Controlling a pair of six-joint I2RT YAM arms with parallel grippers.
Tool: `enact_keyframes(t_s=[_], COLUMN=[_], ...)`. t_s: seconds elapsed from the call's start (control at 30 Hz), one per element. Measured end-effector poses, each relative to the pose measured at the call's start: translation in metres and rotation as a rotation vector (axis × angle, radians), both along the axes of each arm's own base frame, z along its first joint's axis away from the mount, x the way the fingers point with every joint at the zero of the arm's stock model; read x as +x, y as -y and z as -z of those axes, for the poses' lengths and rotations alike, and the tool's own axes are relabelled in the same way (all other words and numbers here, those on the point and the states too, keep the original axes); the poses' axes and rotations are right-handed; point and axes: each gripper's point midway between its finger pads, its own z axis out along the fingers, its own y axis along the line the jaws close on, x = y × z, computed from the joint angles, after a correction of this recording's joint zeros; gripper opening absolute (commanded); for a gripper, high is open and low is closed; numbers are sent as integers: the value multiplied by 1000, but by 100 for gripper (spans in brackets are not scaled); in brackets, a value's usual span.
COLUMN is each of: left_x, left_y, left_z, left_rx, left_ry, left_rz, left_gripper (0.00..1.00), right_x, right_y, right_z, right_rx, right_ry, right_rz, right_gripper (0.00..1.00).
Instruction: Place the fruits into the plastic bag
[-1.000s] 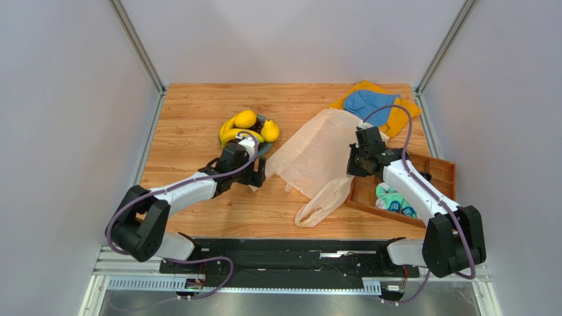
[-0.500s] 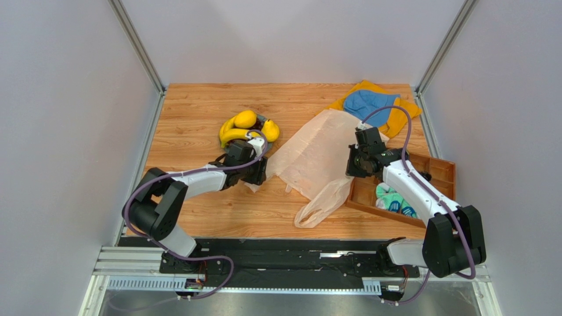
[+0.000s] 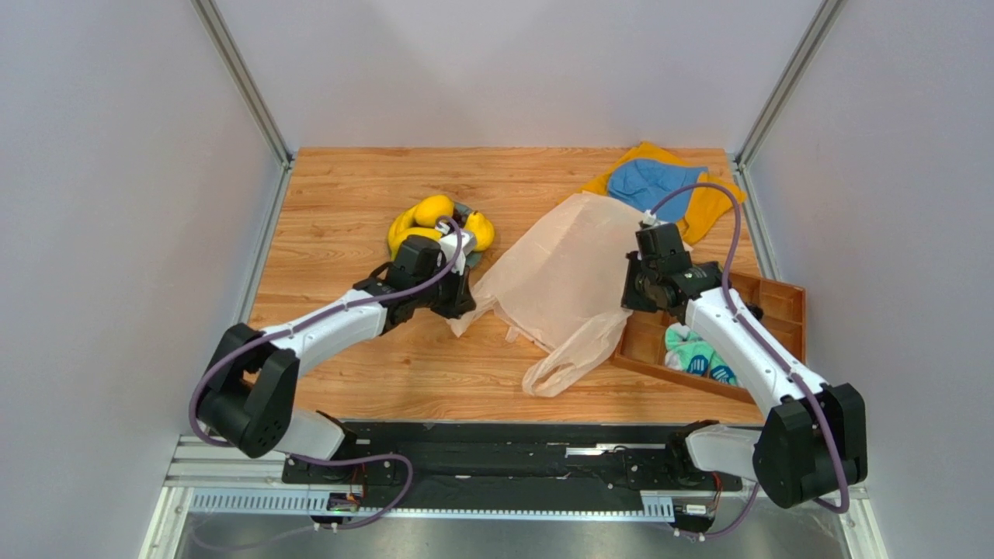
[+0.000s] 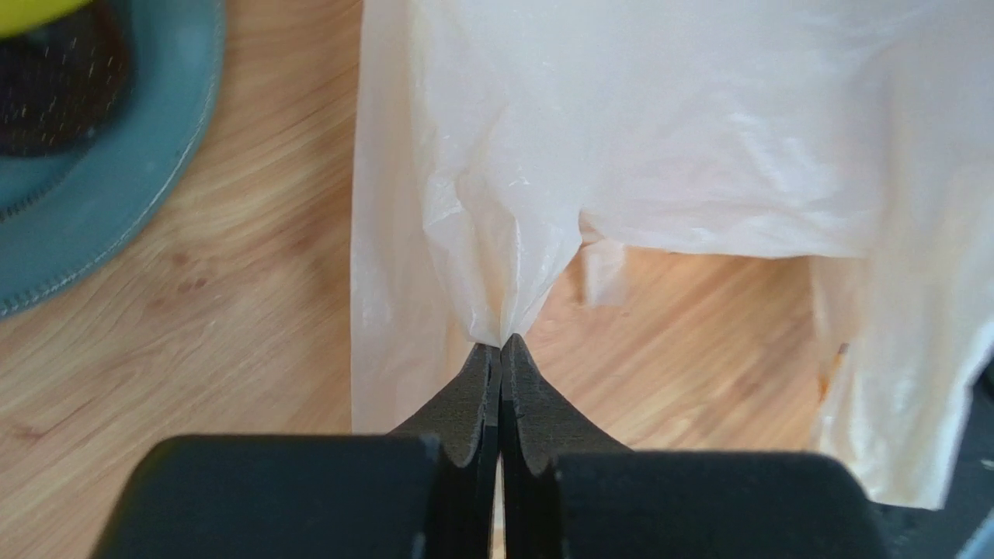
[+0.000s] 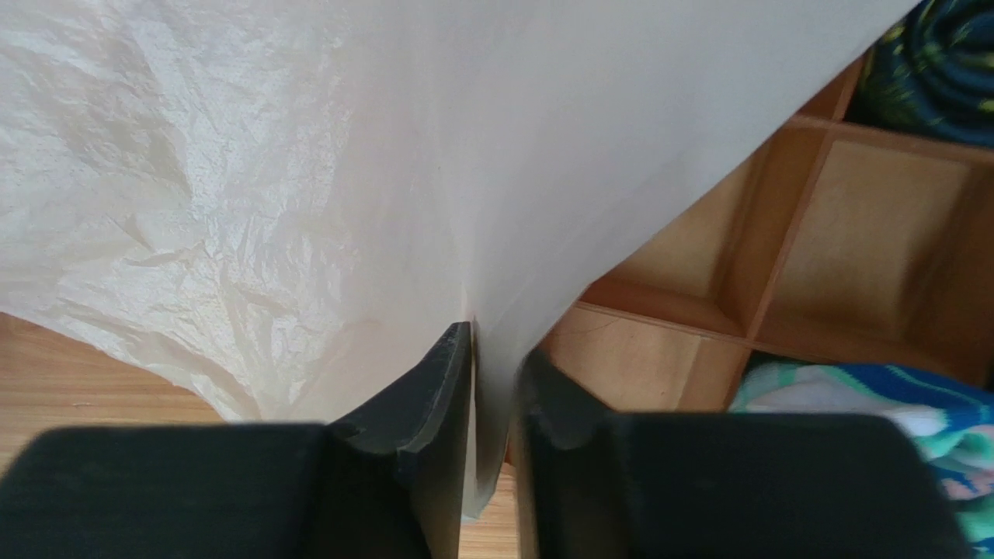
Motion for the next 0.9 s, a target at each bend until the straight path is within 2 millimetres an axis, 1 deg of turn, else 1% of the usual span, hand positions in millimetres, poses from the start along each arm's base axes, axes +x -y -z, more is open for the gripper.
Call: enact_keyframes(t_s=[0.1, 0.23, 0.33, 0.4, 0.43, 0.47, 0.5, 0.53, 0.57, 0.6, 0.63, 0.7, 0.73, 0.8, 0.83, 0.9], left_x=[-7, -21, -30, -34, -37, -39, -43, -45, -47, -49, -50, -51, -51, -51, -51, -52], left_y=[13, 23, 25, 27, 29, 30, 31, 33, 34, 36, 37, 41, 43, 46, 47, 49], left_z=[-30, -59, -79, -93, -104, -109, -117, -122, -126, -131, -134, -140, -142, -143, -143, -142], left_rx=[-89, -171, -191, -205, -218, -226, -237, -245, -252, -260, -266, -281, -286, -293, -296, -300], left_ry=[4, -42, -77, -83, -86, -90, -97, -101, -108, -117, -119, -128, -135, -148, -156, -167], left_rz=[31, 59, 80, 99, 115, 127, 144, 157, 169, 185, 195, 219, 227, 242, 248, 257], left_gripper=[0, 0, 0, 0, 0, 0, 0, 0, 0, 0, 0, 0, 0, 0, 0, 0], right_x=[5, 8, 4, 0, -4, -8, -12, -16, -19, -21, -21, -25, -27, -33, -36, -39], right_y=[5, 10, 6, -8, -23, -40, -59, -76, -88, -104, -114, -133, -140, -151, -157, -163], right_z=[-17, -51, -84, -107, -118, -125, -130, -132, -133, -128, -122, -102, -92, -78, -73, -70], right_rx=[-19, -31, -22, -13, -5, 1, 11, 20, 24, 20, 14, -20, -40, -66, -72, -67], right_ry=[46, 157, 281, 373, 419, 455, 479, 494, 502, 497, 486, 442, 421, 393, 386, 390], right_rz=[8, 9, -34, -107, -172, -236, -307, -367, -409, -455, -481, -539, -558, -593, -608, -621], right_gripper=[60, 67, 70, 71, 71, 72, 72, 72, 72, 72, 73, 74, 74, 74, 74, 74])
